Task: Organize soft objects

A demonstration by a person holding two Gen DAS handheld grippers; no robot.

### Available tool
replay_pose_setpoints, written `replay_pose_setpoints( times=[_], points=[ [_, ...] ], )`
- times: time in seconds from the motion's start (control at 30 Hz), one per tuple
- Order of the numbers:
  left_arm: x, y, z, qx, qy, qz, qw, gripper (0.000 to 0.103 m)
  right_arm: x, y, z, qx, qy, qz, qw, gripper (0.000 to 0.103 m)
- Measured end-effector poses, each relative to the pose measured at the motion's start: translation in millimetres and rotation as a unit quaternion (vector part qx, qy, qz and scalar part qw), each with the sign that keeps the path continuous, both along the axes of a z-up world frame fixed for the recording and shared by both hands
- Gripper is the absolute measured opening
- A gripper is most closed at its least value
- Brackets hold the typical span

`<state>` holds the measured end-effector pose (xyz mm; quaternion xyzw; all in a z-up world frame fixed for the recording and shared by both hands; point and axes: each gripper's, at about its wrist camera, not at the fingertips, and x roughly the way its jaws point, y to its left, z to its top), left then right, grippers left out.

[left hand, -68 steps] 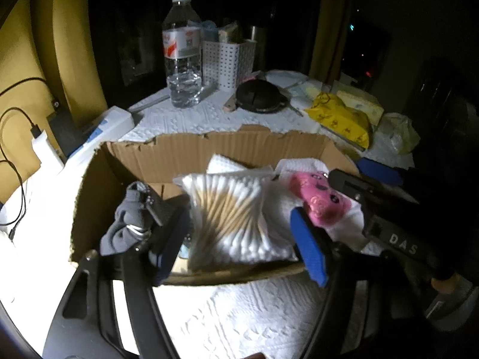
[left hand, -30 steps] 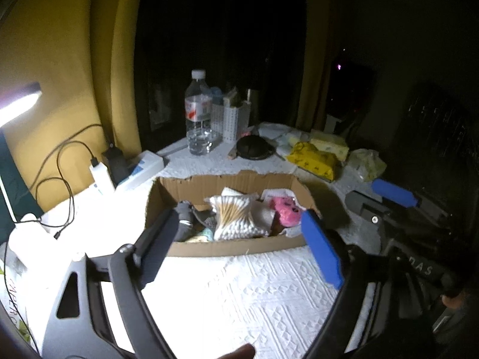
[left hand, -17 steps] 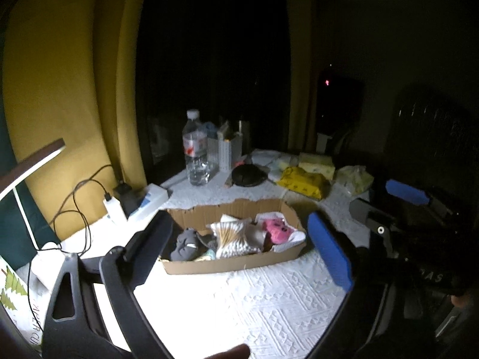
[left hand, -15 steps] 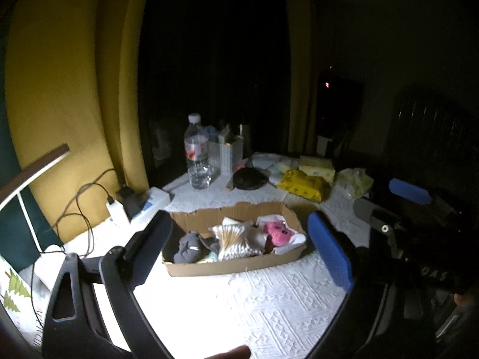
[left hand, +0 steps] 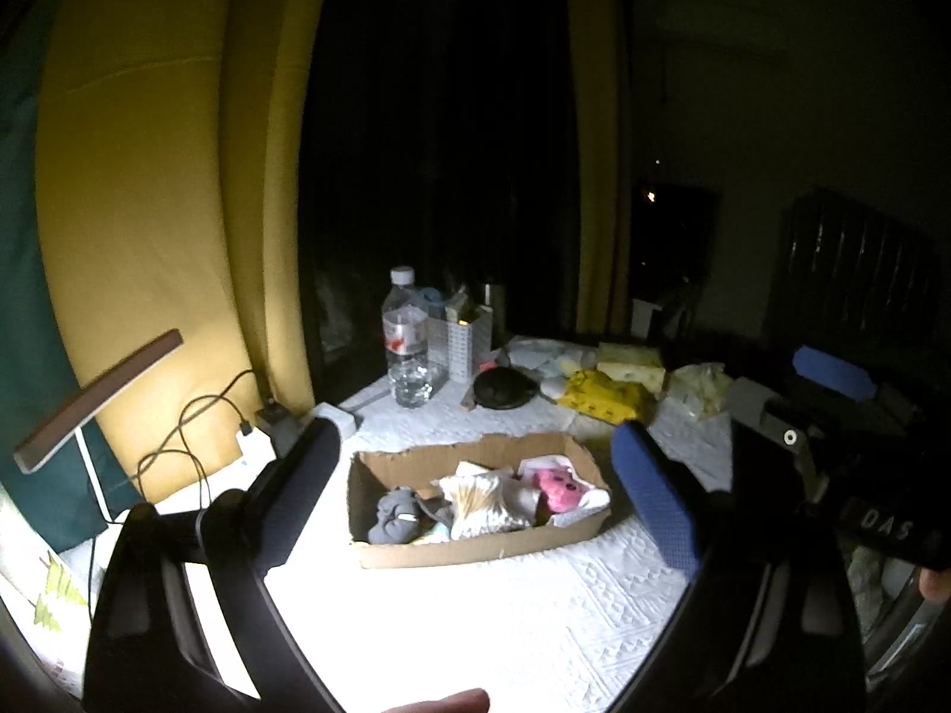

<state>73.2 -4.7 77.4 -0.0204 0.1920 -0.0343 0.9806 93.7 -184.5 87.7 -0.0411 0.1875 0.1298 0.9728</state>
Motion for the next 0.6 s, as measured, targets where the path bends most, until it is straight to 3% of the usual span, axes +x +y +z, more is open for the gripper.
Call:
replay_pose_setpoints(
  times=[0.6],
  points=[
    [-0.7,1.8,1.4,0.004,-0.002,0.001,1.0000,0.094,0.1,-0.4,0.4,0.001,0.002,0.001,1.000,0.082]
  ],
)
